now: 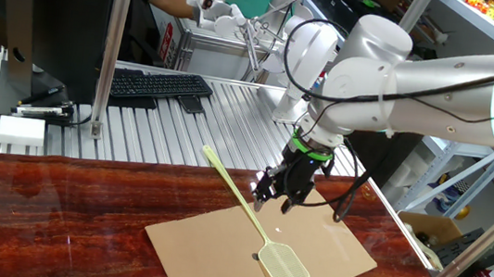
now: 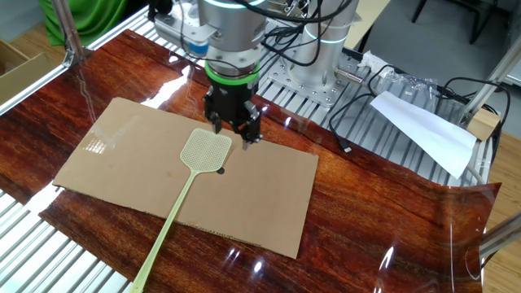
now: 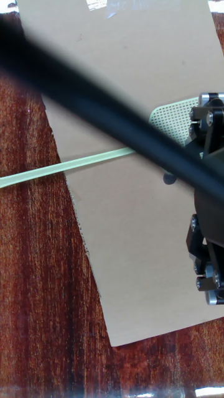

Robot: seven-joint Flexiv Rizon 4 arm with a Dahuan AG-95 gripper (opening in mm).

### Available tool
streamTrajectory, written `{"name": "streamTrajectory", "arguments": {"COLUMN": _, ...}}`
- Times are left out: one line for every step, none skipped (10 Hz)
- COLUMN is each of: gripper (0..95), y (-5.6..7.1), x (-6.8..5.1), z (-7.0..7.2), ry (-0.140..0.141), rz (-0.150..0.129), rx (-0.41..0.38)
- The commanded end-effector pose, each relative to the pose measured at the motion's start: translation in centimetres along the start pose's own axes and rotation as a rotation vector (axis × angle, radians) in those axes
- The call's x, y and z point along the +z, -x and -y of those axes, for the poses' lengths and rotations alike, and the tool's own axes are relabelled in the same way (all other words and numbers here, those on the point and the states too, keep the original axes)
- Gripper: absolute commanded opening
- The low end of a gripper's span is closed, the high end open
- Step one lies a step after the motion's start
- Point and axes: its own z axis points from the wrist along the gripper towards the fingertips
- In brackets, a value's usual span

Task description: Swat with a flyswatter

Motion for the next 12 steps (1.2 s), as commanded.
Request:
{"name": "streamTrajectory", "arguments": {"gripper": 0.0, "y": -0.1, "x": 0.2, "z": 0.1, "ry": -0.001, "rz": 0.005, "rx": -0.002}}
{"name": "streamTrajectory", "arguments": {"gripper": 0.0, "y": -0.1, "x": 0.2, "z": 0.1, "ry": -0.001, "rz": 0.005, "rx": -0.002}}
{"name": "streamTrajectory", "arguments": {"gripper": 0.0, "y": -0.1, "x": 0.2, "z": 0.1, "ry": -0.001, "rz": 0.005, "rx": -0.002}}
{"name": "streamTrajectory", "arguments": {"gripper": 0.0, "y": -0.1, "x": 0.3, "z": 0.1, "ry": -0.001, "rz": 0.005, "rx": -0.003}}
{"name": "streamTrajectory", "arguments": {"gripper": 0.0, "y": 0.0, "x": 0.4, "z": 0.1, "ry": -0.001, "rz": 0.005, "rx": -0.003}}
{"name": "streamTrajectory", "arguments": {"gripper": 0.0, "y": 0.0, "x": 0.5, "z": 0.1, "ry": -0.001, "rz": 0.005, "rx": -0.004}}
{"name": "streamTrajectory", "arguments": {"gripper": 0.0, "y": 0.0, "x": 0.6, "z": 0.1, "ry": -0.001, "rz": 0.005, "rx": -0.004}}
{"name": "streamTrajectory", "arguments": {"gripper": 0.0, "y": 0.1, "x": 0.8, "z": 0.1, "ry": -0.001, "rz": 0.004, "rx": -0.008}}
{"name": "streamTrajectory", "arguments": {"gripper": 0.0, "y": 0.2, "x": 1.0, "z": 0.1, "ry": -0.002, "rz": 0.002, "rx": -0.01}}
{"name": "streamTrajectory", "arguments": {"gripper": 0.0, "y": 0.2, "x": 1.2, "z": 0.2, "ry": -0.002, "rz": 0.002, "rx": -0.009}}
{"name": "streamTrajectory", "arguments": {"gripper": 0.0, "y": 0.4, "x": 1.6, "z": 0.4, "ry": -0.003, "rz": 0.003, "rx": -0.012}}
{"name": "streamTrajectory", "arguments": {"gripper": 0.0, "y": 0.6, "x": 2.1, "z": 0.6, "ry": -0.002, "rz": 0.004, "rx": -0.017}}
